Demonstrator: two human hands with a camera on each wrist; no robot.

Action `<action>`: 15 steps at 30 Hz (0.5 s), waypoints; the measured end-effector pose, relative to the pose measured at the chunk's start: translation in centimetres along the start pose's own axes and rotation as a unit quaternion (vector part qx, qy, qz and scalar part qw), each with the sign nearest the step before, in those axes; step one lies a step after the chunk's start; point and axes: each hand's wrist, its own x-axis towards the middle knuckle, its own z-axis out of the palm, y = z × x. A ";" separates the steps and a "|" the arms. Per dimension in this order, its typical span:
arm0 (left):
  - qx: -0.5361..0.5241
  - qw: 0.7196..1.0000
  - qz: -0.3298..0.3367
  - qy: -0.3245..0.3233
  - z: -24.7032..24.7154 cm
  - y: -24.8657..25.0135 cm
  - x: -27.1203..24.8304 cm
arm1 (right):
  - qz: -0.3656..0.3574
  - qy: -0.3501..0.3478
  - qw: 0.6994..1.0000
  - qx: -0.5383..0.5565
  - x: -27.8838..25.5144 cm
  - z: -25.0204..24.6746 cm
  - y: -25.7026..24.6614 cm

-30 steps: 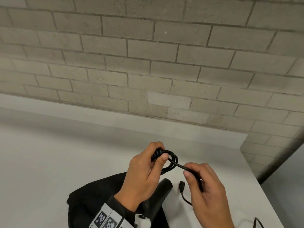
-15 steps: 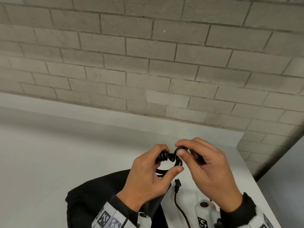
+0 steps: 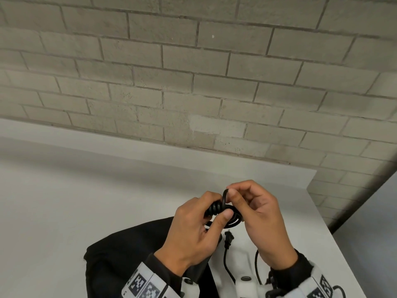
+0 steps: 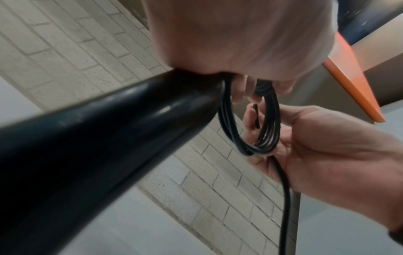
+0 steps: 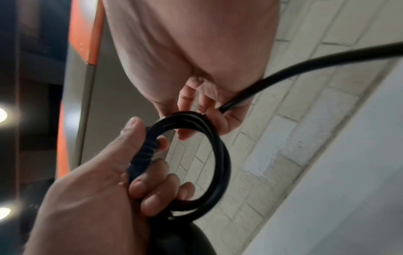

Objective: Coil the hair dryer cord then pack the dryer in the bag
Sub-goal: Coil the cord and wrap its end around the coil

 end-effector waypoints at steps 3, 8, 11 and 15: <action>-0.003 1.000 0.003 -0.004 0.1 0.1 -0.1 | 0.010 0.002 1.000 0.014 -0.4 -0.3 0.7; -0.044 0.999 0.000 -0.006 0.1 0.4 -0.1 | -0.016 -0.071 0.997 0.024 -1.4 -1.1 2.0; -0.057 0.998 -0.010 0.001 -0.1 0.5 0.0 | -0.012 -0.102 0.995 0.016 -1.7 -1.7 2.7; -0.053 0.998 -0.016 0.002 -0.1 0.3 0.0 | -0.007 -0.114 0.993 -0.032 -1.4 -1.8 2.4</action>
